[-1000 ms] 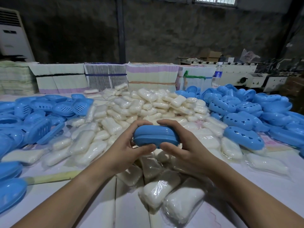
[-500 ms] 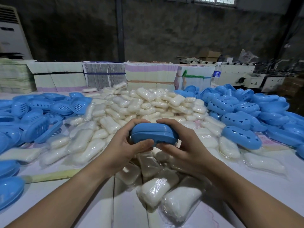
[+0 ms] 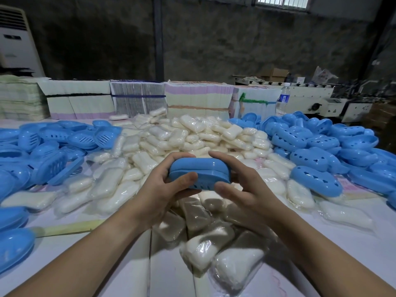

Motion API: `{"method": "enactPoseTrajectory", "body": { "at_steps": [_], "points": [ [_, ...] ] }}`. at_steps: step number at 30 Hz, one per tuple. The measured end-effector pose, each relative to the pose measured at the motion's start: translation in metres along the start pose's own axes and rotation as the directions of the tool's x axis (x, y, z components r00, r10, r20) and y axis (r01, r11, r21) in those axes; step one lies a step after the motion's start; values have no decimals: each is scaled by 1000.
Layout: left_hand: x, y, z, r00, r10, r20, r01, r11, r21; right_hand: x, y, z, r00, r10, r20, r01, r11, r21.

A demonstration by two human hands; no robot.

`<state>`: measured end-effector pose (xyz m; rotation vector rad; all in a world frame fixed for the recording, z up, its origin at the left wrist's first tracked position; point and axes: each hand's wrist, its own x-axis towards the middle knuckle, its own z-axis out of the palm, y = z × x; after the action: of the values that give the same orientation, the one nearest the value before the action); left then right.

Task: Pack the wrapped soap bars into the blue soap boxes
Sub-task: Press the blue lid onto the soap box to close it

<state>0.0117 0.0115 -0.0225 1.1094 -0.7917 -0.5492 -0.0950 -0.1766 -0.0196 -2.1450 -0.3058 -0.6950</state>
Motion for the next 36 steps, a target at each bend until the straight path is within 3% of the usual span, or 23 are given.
{"method": "enactPoseTrajectory", "body": {
  "at_steps": [15,24,29,33,36],
  "points": [
    [2,-3,-5,1000,-26,0,26,999,40,0,3,-4,991,88,101,-108,970,217],
    [3,-6,2,993,91,-81,-82,990,116,-1,6,12,988,72,138,-121,913,391],
    [-1,-5,6,987,147,-61,-129,964,234,1,4,13,992,75,106,-112,909,401],
    [-2,-6,9,988,144,-52,-130,969,211,0,7,12,993,88,76,-108,939,328],
    [-1,-8,8,980,189,-64,-160,936,314,-1,8,12,997,73,37,-81,951,299]
  ]
}}
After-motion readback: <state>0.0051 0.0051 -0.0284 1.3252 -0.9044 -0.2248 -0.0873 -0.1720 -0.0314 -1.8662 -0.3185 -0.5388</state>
